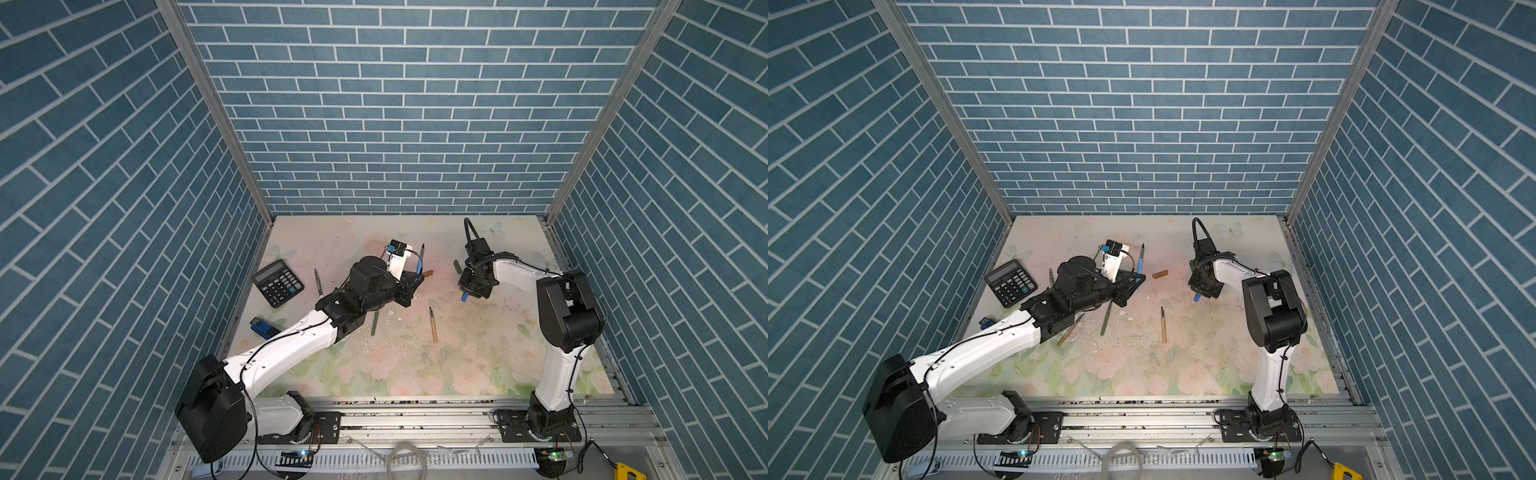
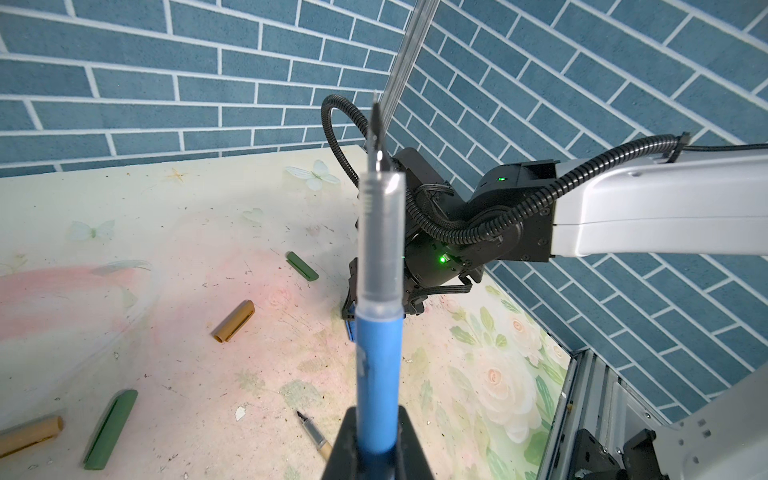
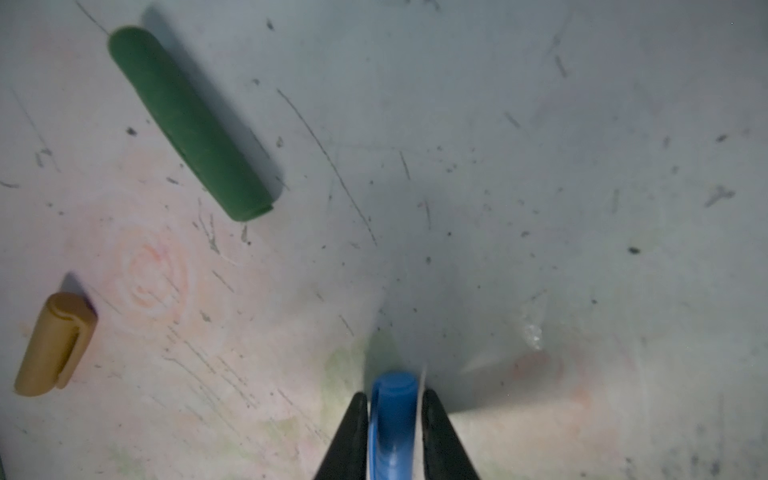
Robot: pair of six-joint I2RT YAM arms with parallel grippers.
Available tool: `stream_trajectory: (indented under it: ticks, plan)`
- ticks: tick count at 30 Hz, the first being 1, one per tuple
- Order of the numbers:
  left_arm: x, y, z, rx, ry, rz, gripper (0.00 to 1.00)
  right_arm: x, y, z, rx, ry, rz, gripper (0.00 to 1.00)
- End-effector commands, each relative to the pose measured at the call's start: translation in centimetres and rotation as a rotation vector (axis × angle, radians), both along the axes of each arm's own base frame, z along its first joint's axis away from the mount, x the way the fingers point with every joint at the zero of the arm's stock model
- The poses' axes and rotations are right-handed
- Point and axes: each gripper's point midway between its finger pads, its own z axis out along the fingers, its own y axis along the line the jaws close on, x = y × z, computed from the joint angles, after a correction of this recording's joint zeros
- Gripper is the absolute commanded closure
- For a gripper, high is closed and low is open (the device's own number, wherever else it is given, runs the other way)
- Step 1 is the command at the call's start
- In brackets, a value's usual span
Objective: Insert the pens into the pen caps
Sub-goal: 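Lower the right gripper and grasp the blue pen cap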
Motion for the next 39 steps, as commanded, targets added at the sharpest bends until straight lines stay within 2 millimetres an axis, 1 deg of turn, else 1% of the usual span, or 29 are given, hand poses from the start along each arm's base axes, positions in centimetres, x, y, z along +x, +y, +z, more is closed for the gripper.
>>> stream_trajectory:
  ticks: [1,10,13,21,25,33,39]
  plan:
    - [0.3,-0.4,0.9,-0.019,-0.024,-0.008,1.0,-0.8,-0.5,-0.8,0.003,0.02,0.021,0.75]
    - [0.4,-0.4,0.6,-0.001,-0.031,-0.01,1.0,-1.2,-1.0,-1.6,-0.023,0.038,0.052,0.77]
    - [0.4,-0.3,0.7,0.007,-0.036,-0.007,1.0,-1.2,-1.0,-1.0,-0.019,0.026,0.062,0.75]
    - [0.4,-0.3,0.7,0.011,-0.038,-0.011,1.0,-1.2,-1.3,1.9,-0.049,-0.006,0.124,0.71]
    - [0.4,-0.4,0.7,0.011,-0.038,-0.014,1.0,-1.2,-1.1,2.6,-0.045,-0.007,0.157,0.71]
    - [0.4,-0.3,0.5,0.017,-0.036,-0.012,1.0,-1.3,-0.8,2.3,-0.048,0.019,0.206,0.71]
    - [0.4,-0.4,0.5,0.018,-0.037,-0.014,1.0,-1.1,-0.9,1.9,-0.056,0.029,0.203,0.74]
